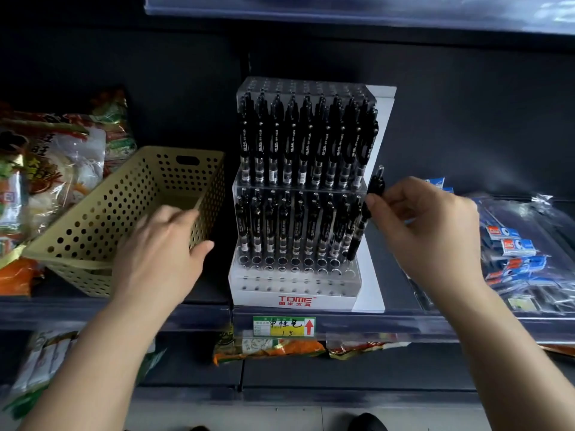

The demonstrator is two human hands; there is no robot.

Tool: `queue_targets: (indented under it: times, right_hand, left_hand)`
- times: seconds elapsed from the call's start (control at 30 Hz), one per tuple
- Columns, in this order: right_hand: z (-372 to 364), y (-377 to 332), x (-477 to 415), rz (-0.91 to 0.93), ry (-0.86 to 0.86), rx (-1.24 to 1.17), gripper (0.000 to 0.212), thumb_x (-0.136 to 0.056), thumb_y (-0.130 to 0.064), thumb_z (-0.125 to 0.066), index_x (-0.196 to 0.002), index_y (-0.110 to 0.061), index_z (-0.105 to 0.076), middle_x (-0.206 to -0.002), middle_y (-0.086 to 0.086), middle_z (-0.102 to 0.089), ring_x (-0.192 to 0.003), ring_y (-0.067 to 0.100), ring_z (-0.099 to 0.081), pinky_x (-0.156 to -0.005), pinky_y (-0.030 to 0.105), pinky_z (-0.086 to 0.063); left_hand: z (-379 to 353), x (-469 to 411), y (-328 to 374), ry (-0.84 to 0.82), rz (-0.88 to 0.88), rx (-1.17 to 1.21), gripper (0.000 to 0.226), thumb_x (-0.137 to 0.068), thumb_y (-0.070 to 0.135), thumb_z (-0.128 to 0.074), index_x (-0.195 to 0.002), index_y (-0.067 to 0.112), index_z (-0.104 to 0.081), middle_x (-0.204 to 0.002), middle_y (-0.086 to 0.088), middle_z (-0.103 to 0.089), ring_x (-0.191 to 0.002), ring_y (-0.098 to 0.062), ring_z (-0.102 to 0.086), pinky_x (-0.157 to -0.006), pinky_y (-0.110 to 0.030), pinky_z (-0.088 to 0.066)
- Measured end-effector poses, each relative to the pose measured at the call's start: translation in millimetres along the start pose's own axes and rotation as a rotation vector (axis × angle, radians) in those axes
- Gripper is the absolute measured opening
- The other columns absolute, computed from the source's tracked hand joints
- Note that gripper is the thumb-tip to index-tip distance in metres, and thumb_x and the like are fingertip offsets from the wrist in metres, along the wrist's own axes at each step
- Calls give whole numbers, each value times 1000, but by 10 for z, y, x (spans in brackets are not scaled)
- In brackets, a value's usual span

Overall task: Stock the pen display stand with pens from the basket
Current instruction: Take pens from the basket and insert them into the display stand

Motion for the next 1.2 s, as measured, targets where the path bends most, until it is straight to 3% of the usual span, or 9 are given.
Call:
queue_targets:
  times: [0.07,0.13,0.23,0.37,0.5,0.6,0.8,0.93,1.2]
  right_hand:
    - [-31,14,17,22,13,14,24,-83,-33,-65,-68,-15,-63,-55,-6,-60,-51,15,-61,-51,24,-42]
    - [-45,39,32,24,40,0,23,-84,-32,-64,-69,-14,-63,-59,-3,-64,-52,16,-62,-52,27,-45]
    - [-54,49,50,29,77,-17,22,-85,-29,-65,-71,-12,-63,-61,-2,-65,-53,18,-63,-53,29,-49]
    - [-21,44,42,37,111,-3,22,-85,-27,-66,-72,-10,-63,-62,-1,-66,-54,20,-64,-54,31,-49]
    - [-113,39,72,61,65,45,21,-84,-27,-66,-70,-12,-63,-59,-2,-65,-51,19,-62,-52,26,-46]
    - [-252,69,119,62,-6,75,22,-82,-30,-66,-67,-14,-61,-57,-2,-64,-50,22,-62,-51,30,-50]
    - [-444,200,145,63,-183,109,23,-83,-27,-70,-67,-14,-59,-57,-1,-63,-53,28,-59,-51,37,-50]
    - [-438,183,124,58,-200,111,24,-81,-23,-73,-65,-14,-58,-56,-1,-61,-51,26,-57,-51,30,-44]
    - [-503,284,140,-49,-323,104,28,-81,-27,-71,-62,-18,-53,-51,-5,-56,-51,18,-51,-50,19,-31]
  left_hand:
    - [-101,-13,-100,-87,58,-69,63,-91,42,-51,-144,14,-32,-142,-12,-44,-125,-32,-47,-101,-48,-41]
    - [-153,-13,-142,-119,78,-70,59,-96,39,-44,-147,14,-27,-135,-12,-53,-116,-30,-56,-96,-45,-46]
    - [-180,-14,-137,-120,51,-35,52,-98,29,-39,-147,14,-27,-108,-10,-67,-87,-25,-65,-77,-40,-54]
    - [-188,-34,-182,-101,64,-12,53,-96,15,-41,-147,17,-27,-118,-10,-65,-88,-24,-65,-77,-40,-55]
    - [-203,-53,-203,-96,58,-24,55,-94,13,-43,-147,17,-29,-102,-9,-68,-70,-22,-63,-62,-37,-56]
    - [-216,-54,-207,-102,54,-34,54,-94,11,-42,-146,16,-30,-82,-4,-64,-56,-18,-58,-52,-32,-53]
    - [-182,-43,-229,-77,53,-3,51,-95,14,-40,-145,17,-32,-78,-3,-66,-51,-17,-55,-47,-29,-48]
    - [-175,-29,-233,-78,54,18,50,-96,16,-40,-145,18,-33,-69,-4,-64,-49,-19,-53,-46,-29,-47]
    - [-165,-22,-246,-85,43,32,49,-96,17,-39,-145,18,-34,-73,-7,-65,-49,-20,-49,-45,-27,-40]
Point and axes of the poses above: each hand's wrist, its own x-axis away from the middle knuckle, its own z-axis out of the back of the hand, y = z × x, the point moved 9 cm from there along -x, towards the middle knuckle
